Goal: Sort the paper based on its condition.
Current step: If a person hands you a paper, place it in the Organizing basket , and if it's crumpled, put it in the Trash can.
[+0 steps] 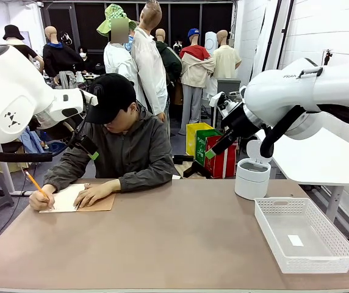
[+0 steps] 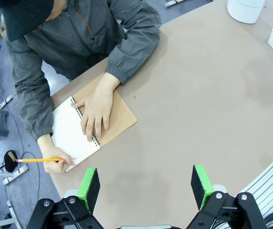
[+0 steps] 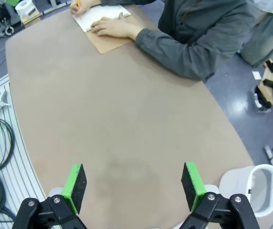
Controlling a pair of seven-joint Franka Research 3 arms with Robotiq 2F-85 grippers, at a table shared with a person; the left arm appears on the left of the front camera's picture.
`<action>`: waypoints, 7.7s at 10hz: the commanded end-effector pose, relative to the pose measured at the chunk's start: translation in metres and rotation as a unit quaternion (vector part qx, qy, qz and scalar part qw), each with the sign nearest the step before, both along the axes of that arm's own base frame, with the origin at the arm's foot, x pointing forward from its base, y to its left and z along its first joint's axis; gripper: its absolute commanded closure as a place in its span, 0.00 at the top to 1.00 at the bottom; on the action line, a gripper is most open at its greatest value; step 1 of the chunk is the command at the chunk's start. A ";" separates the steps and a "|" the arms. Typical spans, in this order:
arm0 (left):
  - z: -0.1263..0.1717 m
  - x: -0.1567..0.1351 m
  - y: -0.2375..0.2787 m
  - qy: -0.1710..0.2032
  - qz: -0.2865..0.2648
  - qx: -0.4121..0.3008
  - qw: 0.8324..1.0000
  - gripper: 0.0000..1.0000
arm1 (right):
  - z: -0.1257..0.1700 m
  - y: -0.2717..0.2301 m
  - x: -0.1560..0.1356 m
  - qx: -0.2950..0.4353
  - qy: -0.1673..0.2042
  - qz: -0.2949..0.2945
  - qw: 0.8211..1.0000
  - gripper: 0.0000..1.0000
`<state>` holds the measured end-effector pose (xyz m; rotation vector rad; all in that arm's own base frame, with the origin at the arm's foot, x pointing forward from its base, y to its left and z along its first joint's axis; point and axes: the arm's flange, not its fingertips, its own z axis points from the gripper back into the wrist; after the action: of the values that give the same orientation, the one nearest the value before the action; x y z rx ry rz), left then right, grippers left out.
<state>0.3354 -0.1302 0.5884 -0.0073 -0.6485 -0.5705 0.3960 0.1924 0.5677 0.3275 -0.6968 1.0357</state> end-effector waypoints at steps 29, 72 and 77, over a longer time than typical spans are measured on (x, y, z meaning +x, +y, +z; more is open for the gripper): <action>0.002 0.001 0.000 0.001 0.001 0.000 1.000 1.00 | 0.002 0.000 0.001 0.000 0.007 0.003 1.000 1.00; 0.002 0.001 0.000 0.001 0.001 0.000 1.000 1.00 | 0.002 0.000 0.001 0.000 0.007 0.003 1.000 1.00; 0.002 0.001 0.000 0.001 0.001 0.000 1.000 1.00 | 0.002 0.000 0.001 0.000 0.007 0.003 1.000 1.00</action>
<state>0.3354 -0.1302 0.5884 -0.0073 -0.6485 -0.5705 0.3960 0.1924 0.5677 0.3277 -0.6964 1.0357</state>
